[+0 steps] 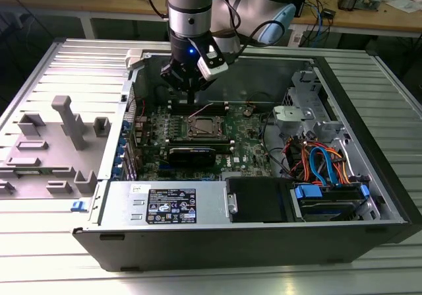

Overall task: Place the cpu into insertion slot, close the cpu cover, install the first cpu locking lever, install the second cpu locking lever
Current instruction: 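Install the first cpu locking lever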

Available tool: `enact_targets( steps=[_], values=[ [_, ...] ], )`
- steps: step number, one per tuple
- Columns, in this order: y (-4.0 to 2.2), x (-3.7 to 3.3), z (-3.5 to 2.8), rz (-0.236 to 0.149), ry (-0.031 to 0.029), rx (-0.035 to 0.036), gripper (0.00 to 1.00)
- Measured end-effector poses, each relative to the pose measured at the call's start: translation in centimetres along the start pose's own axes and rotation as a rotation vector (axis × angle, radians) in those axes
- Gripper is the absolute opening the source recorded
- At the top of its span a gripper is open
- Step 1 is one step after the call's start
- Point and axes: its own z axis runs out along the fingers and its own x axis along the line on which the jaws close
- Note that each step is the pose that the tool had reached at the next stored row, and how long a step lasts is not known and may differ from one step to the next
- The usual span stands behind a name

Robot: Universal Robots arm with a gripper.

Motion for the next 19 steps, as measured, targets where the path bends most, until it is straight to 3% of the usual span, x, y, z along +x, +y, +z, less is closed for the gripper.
enact_targets(
  steps=[10,19],
  values=[
    [-0.01,-0.08,0.24,0.000,0.0000,-0.0001,0.11],
    [-0.04,-1.26,0.97,0.000,0.0000,0.0000,0.11]
  ],
)
